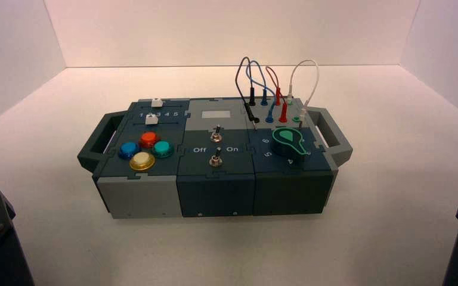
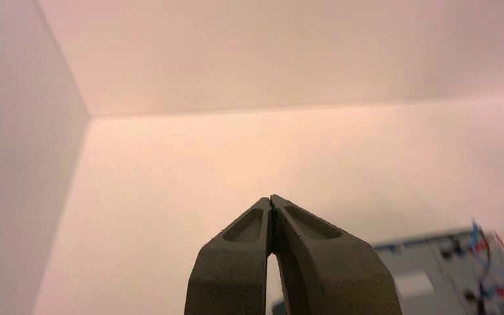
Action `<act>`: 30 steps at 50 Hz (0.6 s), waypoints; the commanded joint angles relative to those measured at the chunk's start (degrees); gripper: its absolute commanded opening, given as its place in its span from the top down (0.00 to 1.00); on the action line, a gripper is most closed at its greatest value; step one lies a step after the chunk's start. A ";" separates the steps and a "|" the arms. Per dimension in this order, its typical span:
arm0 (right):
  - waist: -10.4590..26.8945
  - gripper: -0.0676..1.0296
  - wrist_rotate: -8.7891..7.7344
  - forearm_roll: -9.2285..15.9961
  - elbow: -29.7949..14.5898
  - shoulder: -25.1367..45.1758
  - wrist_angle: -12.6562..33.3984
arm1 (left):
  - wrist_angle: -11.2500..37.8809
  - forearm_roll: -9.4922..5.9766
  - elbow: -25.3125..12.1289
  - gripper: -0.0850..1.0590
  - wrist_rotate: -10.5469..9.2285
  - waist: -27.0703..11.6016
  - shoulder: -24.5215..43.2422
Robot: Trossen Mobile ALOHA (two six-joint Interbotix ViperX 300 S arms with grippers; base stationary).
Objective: Turn the knob to position 2.
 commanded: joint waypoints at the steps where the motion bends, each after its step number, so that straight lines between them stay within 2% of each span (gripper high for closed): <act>1: 2.99 0.96 0.53 1.41 -1.93 3.52 0.79 | 2.72 0.09 -2.29 0.95 0.35 -4.31 2.02; 14: 4.57 0.96 0.44 5.19 -3.25 8.44 4.48 | 9.84 -0.18 -2.55 0.95 -0.97 -17.40 6.94; 22: 7.21 0.96 0.62 6.59 -3.08 10.11 7.65 | 11.78 -0.35 -2.20 0.95 -1.85 -23.12 8.53; 30: 10.11 0.96 0.70 9.84 -2.90 12.30 9.40 | 12.83 -0.44 -2.46 0.95 -2.02 -27.25 10.37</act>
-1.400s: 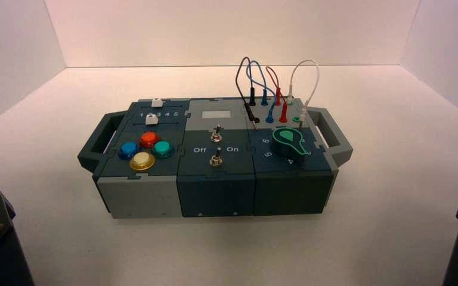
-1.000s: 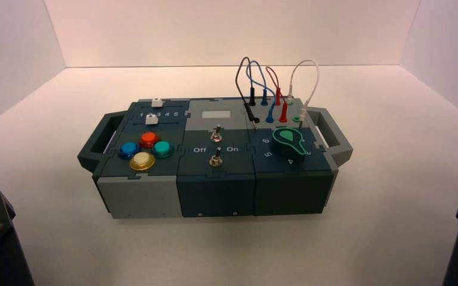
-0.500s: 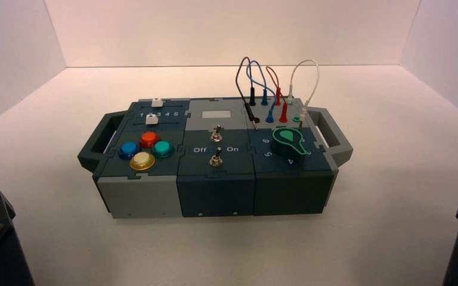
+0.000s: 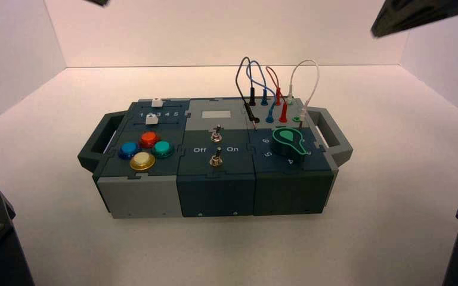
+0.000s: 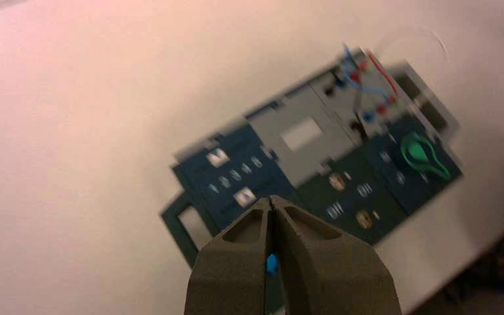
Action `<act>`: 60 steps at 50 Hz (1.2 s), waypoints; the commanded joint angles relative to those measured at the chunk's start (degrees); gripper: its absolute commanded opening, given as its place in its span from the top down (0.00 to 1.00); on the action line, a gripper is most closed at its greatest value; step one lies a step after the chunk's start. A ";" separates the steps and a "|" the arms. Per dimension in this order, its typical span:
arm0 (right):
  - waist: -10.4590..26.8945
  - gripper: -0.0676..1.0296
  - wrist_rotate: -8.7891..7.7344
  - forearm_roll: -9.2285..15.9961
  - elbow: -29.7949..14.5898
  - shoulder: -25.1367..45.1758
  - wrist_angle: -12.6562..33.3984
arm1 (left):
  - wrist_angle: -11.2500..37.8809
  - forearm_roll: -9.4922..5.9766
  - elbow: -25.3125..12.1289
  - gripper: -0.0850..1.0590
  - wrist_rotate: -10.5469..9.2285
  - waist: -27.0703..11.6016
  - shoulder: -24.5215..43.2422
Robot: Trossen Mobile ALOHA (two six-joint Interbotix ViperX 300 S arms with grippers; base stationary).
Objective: Turn the knob to position 2.
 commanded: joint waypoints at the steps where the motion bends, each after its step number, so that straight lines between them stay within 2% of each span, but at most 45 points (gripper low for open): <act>1: 2.37 0.96 0.26 3.08 -1.49 1.93 0.79 | 0.35 -0.09 -1.58 0.95 -0.18 -2.64 1.32; 7: 4.48 0.96 0.18 6.24 -1.14 2.99 0.97 | 1.05 -0.44 -1.49 0.95 -0.26 -4.57 2.29; 10: 6.94 0.96 0.26 8.09 -0.88 3.87 0.88 | 0.97 -1.23 -1.58 0.95 -0.26 -7.03 3.43; 14: 8.79 0.96 0.44 9.67 -0.26 5.19 0.70 | 0.70 -1.23 -1.85 0.95 -0.26 -9.84 4.66; 20: 10.81 0.96 0.53 10.72 1.14 8.09 -0.26 | 0.26 -1.41 -2.37 0.95 -0.70 -13.36 6.86; 28: 12.66 0.96 0.44 11.34 2.81 12.13 -2.55 | -1.05 -1.41 -2.29 0.95 -1.41 -16.00 8.79; 48: 17.75 0.96 0.26 13.01 1.85 23.38 -7.65 | -1.41 -1.23 -2.02 0.95 -1.41 -16.17 8.88; 60: 18.28 0.96 -0.26 13.01 0.00 28.21 -10.02 | -1.41 -1.05 -2.02 0.95 -1.23 -16.17 8.79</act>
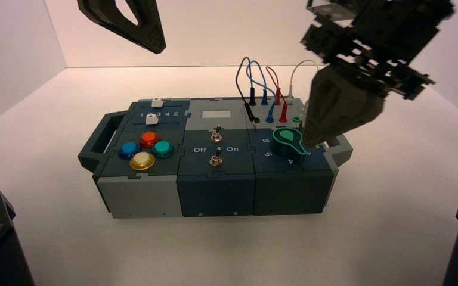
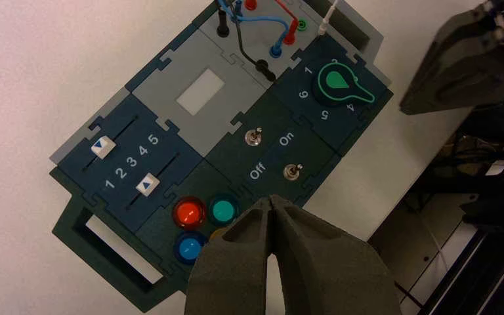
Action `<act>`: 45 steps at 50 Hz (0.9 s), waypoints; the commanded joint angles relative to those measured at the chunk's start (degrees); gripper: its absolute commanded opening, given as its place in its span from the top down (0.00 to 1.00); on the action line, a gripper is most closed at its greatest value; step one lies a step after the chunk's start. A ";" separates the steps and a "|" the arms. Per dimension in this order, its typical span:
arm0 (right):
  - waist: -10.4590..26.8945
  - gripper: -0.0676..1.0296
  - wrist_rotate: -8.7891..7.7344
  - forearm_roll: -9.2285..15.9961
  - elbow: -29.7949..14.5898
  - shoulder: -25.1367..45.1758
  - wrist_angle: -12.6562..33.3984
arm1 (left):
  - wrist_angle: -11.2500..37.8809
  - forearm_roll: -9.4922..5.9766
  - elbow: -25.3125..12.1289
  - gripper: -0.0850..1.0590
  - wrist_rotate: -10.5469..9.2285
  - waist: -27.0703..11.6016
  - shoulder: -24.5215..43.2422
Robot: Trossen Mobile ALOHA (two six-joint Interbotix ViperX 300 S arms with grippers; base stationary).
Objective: Turn the knob to position 2.
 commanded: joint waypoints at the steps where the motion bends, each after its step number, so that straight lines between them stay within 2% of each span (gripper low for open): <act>1: 0.35 0.96 -0.18 0.18 -2.64 2.02 -1.58 | -0.44 0.26 -1.41 0.95 0.18 -0.18 -0.35; 18: 0.35 0.96 -0.35 -0.09 -3.25 7.91 -4.75 | -0.35 0.70 -1.41 0.95 0.70 -0.18 -0.44; 45: 0.35 0.96 -0.35 -0.09 -3.87 10.02 -5.89 | 0.00 1.32 -1.67 0.95 1.58 -0.18 -0.62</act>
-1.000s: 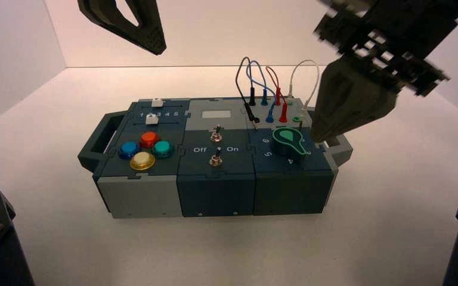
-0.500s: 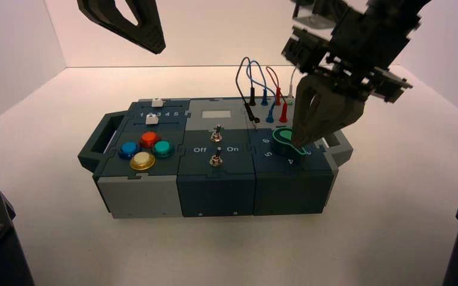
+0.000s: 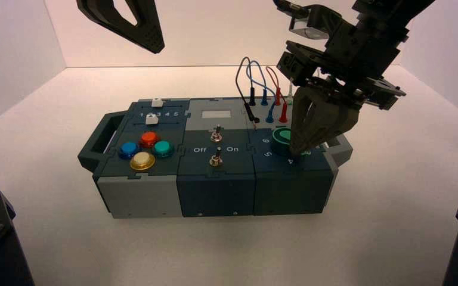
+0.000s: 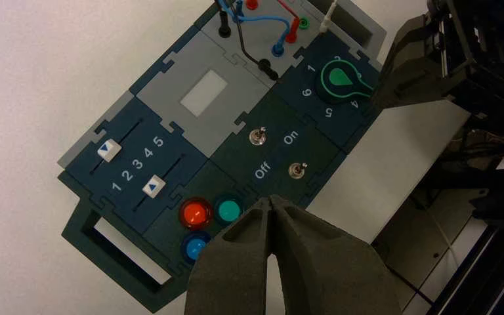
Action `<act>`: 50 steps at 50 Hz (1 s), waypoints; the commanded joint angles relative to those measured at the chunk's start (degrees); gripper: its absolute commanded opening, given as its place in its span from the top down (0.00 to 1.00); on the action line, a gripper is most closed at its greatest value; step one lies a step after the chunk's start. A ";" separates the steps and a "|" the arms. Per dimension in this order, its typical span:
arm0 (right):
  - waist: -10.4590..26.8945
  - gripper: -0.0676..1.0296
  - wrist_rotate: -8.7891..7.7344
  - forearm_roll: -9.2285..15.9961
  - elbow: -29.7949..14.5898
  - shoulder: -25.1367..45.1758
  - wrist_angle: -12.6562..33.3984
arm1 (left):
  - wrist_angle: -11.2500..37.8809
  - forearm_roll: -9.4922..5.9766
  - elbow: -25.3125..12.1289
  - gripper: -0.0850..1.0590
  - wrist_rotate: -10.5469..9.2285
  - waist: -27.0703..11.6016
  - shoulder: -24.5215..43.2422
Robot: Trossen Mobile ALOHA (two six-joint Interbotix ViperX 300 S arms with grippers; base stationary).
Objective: Turn the knob to position 2.
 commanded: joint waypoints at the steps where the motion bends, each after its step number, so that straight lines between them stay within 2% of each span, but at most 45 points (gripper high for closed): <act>1: 0.35 0.96 0.00 0.09 -1.58 0.26 -0.62 | -0.18 0.26 -1.67 0.95 0.44 -0.09 -0.44; 19: 0.35 0.96 0.00 -0.09 -1.58 3.34 -2.64 | 0.00 0.79 -2.11 0.95 0.88 -0.09 -0.44; 44: -0.88 0.96 0.35 -0.88 -1.05 3.08 -2.99 | 1.14 0.88 -3.08 0.95 1.93 -0.09 -0.44; 50: -2.11 0.96 0.35 -1.32 -0.44 2.20 -2.46 | 1.67 0.88 -3.08 0.95 2.11 -0.09 -0.44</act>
